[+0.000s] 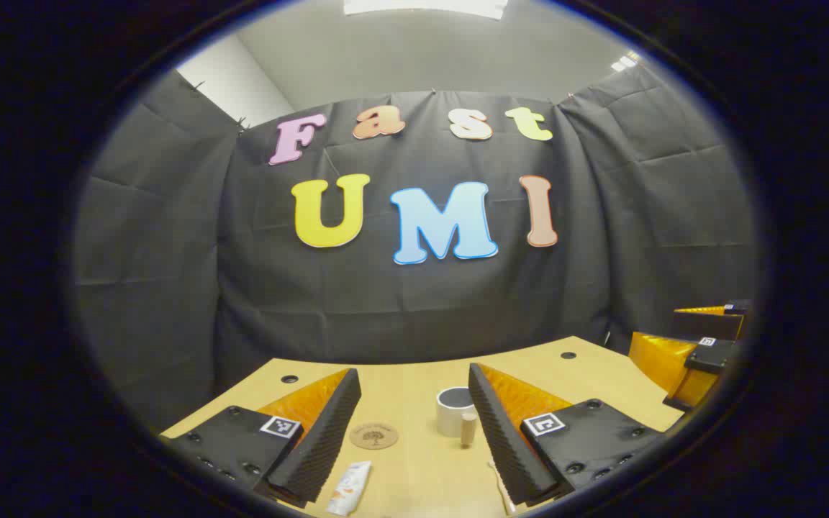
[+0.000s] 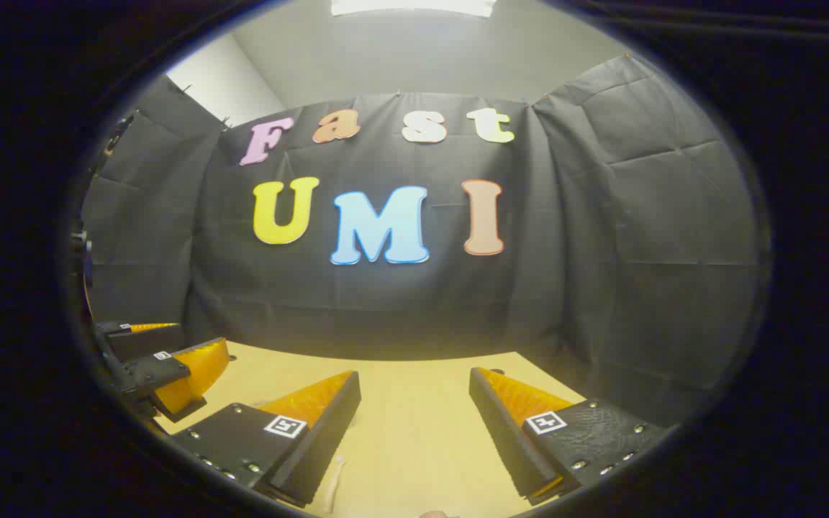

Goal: Put the toothbrush and toothpaste on the desktop into the cup, then pick up the cup and place it on the coaster on the desktop.

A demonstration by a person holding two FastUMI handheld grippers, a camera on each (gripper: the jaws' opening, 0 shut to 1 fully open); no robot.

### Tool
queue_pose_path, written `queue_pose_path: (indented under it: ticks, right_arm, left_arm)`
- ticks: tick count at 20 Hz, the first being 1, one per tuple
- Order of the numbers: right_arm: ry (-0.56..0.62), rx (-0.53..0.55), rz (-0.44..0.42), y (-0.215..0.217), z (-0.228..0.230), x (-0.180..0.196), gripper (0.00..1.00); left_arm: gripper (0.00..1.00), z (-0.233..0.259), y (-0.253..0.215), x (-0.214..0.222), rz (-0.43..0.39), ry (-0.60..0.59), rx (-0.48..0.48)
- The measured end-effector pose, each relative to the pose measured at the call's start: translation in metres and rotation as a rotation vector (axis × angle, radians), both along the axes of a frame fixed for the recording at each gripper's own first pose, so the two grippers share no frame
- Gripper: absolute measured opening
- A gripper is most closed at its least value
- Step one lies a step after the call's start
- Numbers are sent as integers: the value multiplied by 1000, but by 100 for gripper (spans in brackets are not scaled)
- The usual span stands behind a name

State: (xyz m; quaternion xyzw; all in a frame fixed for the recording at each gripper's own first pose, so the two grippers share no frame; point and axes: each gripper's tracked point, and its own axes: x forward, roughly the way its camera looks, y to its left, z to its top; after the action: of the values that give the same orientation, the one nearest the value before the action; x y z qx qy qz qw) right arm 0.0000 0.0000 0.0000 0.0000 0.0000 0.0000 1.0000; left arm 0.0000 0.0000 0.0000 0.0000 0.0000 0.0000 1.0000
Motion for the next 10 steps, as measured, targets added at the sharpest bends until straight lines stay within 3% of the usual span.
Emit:
queue_pose_path:
  ticks: [6,10]
  right_arm:
    - [-19,-105,113,51,23,14,95]
    - [-37,-126,105,57,30,26,95]
  left_arm:
    - [96,11,39,5,47,1,-47]
    - [95,5,52,17,43,23,-46]
